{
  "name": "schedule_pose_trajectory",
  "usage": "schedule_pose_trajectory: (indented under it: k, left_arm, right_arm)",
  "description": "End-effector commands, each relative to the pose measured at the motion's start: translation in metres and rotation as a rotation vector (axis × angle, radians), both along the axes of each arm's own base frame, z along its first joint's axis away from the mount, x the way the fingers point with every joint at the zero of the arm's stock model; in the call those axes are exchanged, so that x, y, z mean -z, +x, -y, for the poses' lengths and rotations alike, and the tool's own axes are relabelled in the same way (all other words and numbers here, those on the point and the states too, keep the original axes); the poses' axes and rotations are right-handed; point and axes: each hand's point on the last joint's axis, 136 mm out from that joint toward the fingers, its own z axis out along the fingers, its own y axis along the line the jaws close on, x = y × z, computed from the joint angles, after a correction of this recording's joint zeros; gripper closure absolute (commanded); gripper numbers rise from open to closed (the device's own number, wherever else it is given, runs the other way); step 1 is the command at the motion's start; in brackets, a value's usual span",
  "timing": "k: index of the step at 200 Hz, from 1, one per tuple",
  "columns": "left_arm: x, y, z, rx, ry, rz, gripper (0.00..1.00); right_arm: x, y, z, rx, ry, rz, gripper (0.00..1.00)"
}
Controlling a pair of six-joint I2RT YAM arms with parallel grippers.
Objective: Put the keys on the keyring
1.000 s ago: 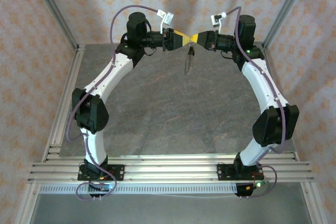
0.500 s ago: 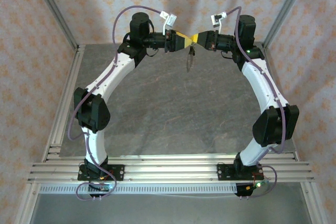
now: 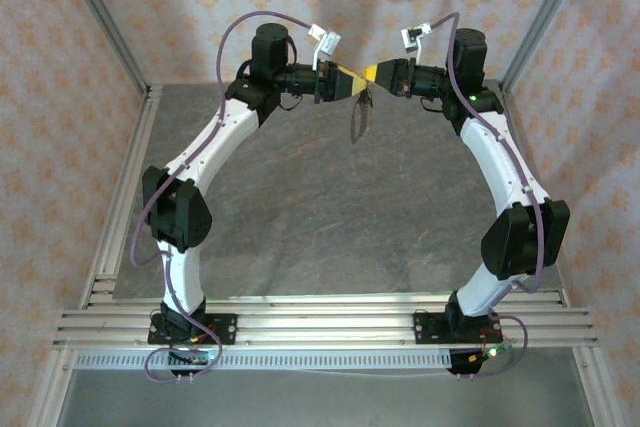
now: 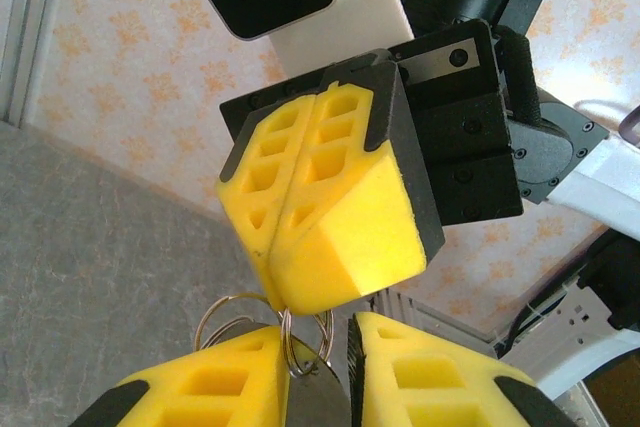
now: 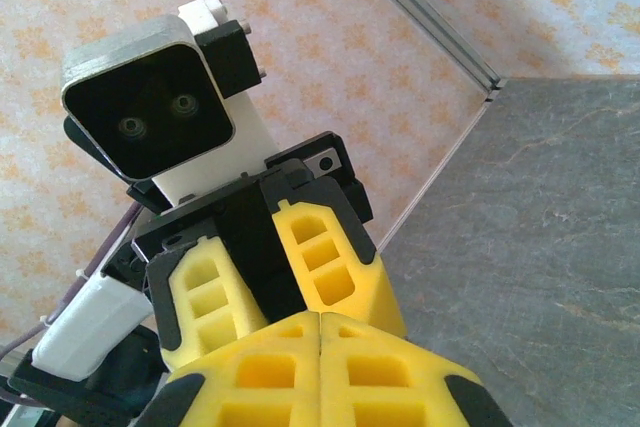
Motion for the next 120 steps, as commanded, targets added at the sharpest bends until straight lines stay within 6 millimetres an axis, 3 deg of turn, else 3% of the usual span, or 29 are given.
schedule_pose_trajectory:
  k: [1, 39, 71, 100, 120]
  left_arm:
    - [-0.009, -0.010, 0.008, 0.050, -0.011, 0.027, 0.79]
    - [-0.016, -0.004, 0.009, 0.024, -0.046, 0.026, 0.84]
    - [-0.024, 0.002, 0.009, -0.002, -0.086, 0.027, 1.00]
    - [-0.028, 0.007, 0.008, -0.036, -0.112, 0.031, 1.00]
    - [-0.032, 0.011, 0.005, -0.077, -0.138, 0.005, 1.00]
  right_arm:
    - [-0.022, -0.005, -0.001, -0.013, 0.011, 0.092, 1.00]
    - [-0.020, -0.009, -0.001, -0.021, 0.003, 0.091, 1.00]
    - [-0.019, -0.011, -0.001, -0.026, -0.003, 0.096, 1.00]
    - [-0.022, -0.007, 0.002, 0.016, -0.011, 0.096, 1.00]
    - [-0.028, 0.001, 0.013, 0.102, 0.002, 0.096, 0.77]
